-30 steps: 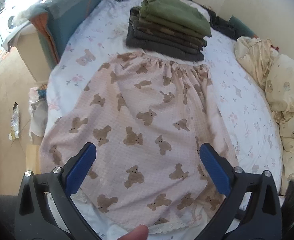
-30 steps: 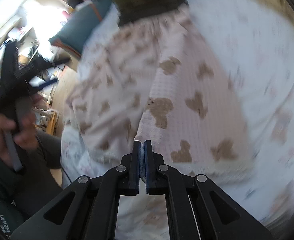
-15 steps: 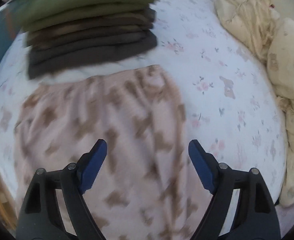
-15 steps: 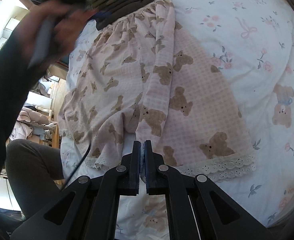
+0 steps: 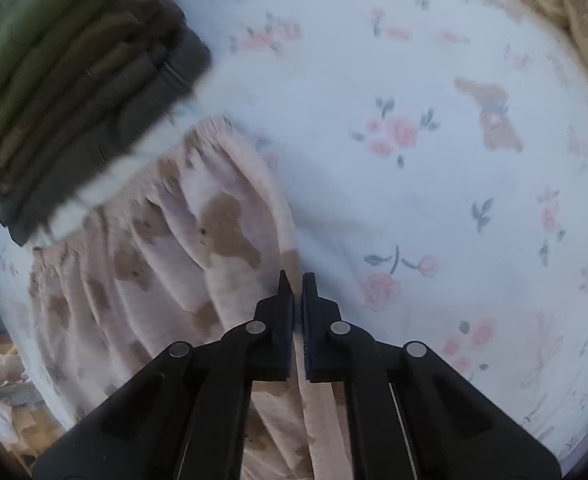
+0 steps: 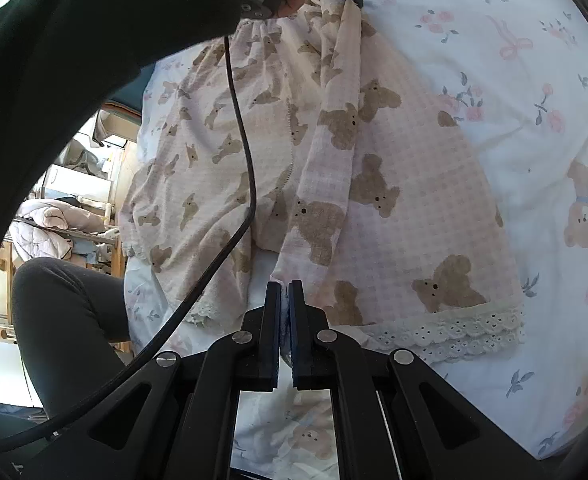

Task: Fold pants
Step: 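Grasp the other leg hem with the left gripper while the right gripper holds its hem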

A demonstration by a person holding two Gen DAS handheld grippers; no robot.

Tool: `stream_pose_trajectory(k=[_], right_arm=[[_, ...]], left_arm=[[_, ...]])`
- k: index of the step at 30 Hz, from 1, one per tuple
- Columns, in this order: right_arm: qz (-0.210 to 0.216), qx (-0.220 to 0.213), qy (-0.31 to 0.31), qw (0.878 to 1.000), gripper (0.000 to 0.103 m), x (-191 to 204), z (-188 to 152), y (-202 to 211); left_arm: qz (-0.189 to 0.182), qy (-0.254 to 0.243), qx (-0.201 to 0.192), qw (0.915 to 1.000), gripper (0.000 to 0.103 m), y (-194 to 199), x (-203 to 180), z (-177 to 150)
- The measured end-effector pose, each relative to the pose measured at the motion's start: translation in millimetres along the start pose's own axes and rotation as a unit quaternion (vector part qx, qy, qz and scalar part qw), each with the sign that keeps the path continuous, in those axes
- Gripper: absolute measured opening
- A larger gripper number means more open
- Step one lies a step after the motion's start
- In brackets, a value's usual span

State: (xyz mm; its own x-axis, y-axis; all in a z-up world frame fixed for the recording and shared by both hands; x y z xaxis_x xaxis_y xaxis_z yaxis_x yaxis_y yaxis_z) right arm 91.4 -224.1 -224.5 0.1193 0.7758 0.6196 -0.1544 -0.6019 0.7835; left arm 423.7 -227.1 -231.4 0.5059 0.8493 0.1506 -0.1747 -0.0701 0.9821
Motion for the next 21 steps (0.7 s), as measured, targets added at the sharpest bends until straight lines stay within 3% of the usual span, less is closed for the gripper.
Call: stream_pose_trajectory(k=[4,9,14,18,21], right_arm=[[0.014,-0.007,0.023,1.0,0.004,10.7,-1.9,5.4],[0.065,-0.026,0.063,0.996,0.004,43.3,-1.9,24.6],[0.131,-0.039,0.117,0.984,0.003,113.2,9.1,50.6],[0.165,-0.012,0.178,0.97,0.004,192.7,10.4,44.7],[0.168,0.01,0.214,0.962,0.004,234.1,4.8,21.2]], left_arm=[[-0.003,-0.028,-0.024,0.9993,0.0,41.2,22.9,-6.4],[-0.002,-0.013,-0.062,0.998,0.0,102.7,83.6,-23.0],[0.017,0.021,-0.097,0.9949,0.0,146.0,169.9,-46.2],[0.058,0.011,-0.083,0.9948,0.0,138.0,222.4,-67.0],[0.089,-0.009,-0.057,0.9943,0.0,105.1,256.7,-91.1]])
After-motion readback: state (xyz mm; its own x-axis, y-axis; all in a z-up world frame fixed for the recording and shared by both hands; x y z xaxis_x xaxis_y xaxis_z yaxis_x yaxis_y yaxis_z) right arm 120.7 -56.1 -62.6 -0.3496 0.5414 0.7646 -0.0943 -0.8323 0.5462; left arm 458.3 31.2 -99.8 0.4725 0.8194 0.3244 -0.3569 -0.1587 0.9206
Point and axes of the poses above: each gripper's, at about its wrist camera, not at the fingertips, and y roughly against the way its jaws point, x to its left, z to its top, the point moved 9 cm from there along -y, roughly the way its jaws point, and after that the axes turned 13 degrees about -y, right-handed, at the moved point
